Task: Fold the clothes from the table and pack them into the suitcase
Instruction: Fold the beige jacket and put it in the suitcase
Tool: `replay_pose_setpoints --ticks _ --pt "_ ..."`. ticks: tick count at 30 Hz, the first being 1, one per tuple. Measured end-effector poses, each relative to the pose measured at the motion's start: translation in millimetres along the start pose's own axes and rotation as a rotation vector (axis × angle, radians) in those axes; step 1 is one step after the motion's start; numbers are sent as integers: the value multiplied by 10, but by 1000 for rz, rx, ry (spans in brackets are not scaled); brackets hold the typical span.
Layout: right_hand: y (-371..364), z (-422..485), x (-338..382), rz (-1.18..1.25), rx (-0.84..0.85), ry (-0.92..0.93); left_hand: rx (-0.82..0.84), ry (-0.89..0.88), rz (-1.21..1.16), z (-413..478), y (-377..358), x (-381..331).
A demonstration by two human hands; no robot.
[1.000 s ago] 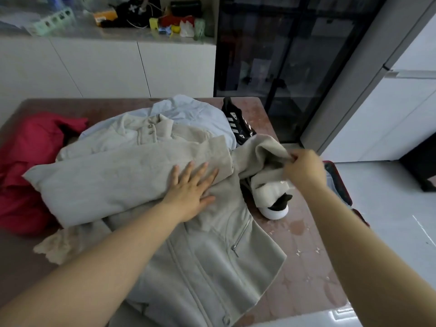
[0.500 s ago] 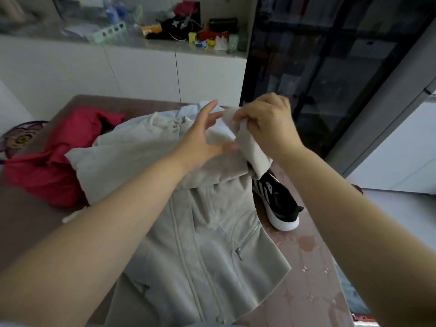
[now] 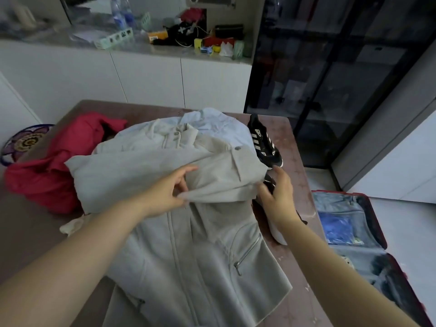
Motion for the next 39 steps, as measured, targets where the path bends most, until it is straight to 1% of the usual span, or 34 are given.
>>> replay_pose_setpoints --ticks 1,3,5,6,8,9,11,12,14,15,17,18,19,21,22,24,25,26,28,30,31,32,33,35,37,39 --pt "74 39 -103 113 -27 -99 87 0 129 -52 -78 35" --pt "97 143 -281 292 -11 -260 252 13 367 -96 -216 74" --pt "-7 220 -318 297 83 -314 333 70 453 -52 -239 34" --pt "-96 243 -281 272 140 -303 322 103 467 8 -195 -20" --pt "-286 265 -155 222 212 -246 202 133 531 153 -61 -170" --pt "-356 273 -92 188 210 -206 139 131 563 227 -26 -253" --pt "-397 293 24 24 127 -114 77 134 561 338 -40 -392" --pt "-404 286 115 -52 86 -68 46 139 526 381 -67 -453" --pt "-459 242 402 -47 68 57 -79 147 371 440 -44 -560" --pt "-511 207 576 5 97 129 -156 147 230 469 7 -570" --pt "-636 83 964 94 172 303 -306 132 -174 466 187 -554" --pt "-704 17 1122 137 228 380 -378 115 -328 433 312 -521" --pt "-737 -19 1220 191 275 427 -445 131 -384 387 458 -438" --pt "-679 60 1174 260 309 393 -595 220 -515 251 758 -114" --pt "-601 155 1072 244 304 330 -643 237 -668 174 884 33" --pt "-413 423 659 96 283 152 -677 181 -979 53 1115 248" --pt "-295 561 402 31 264 55 -674 168 -1059 -28 1231 362" --pt "-196 678 156 -1 249 -35 -649 169 -1108 -103 1318 476" --pt "-84 828 -186 -49 264 -125 -583 142 -1110 -304 1469 759" --pt "-97 906 -374 -102 340 -161 -391 129 -1081 -462 1437 994" --pt "-121 926 -406 -117 376 -168 -285 153 -1099 -535 1351 1113" --pt "-152 946 -415 -127 407 -167 -228 228 -1105 -605 1250 1254" --pt "-188 969 -421 -153 435 -160 -229 322 -1073 -689 1172 1386" --pt "-278 1003 -390 -242 482 -104 -284 509 -991 -845 1015 1649" --pt "-385 1031 -362 -352 540 -19 -319 613 -1014 -921 890 1740" --pt "-404 1071 -327 -399 546 30 -360 657 -1001 -939 891 1771"
Point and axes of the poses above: each hand's wrist, its own z-axis towards the middle knuckle, its own y-axis out of the back of the hand, x = y × z, the point moved 10 cm from there along z, towards the middle knuckle, and after that the axes turned 13 degrees about z, right-handed, at the moved point
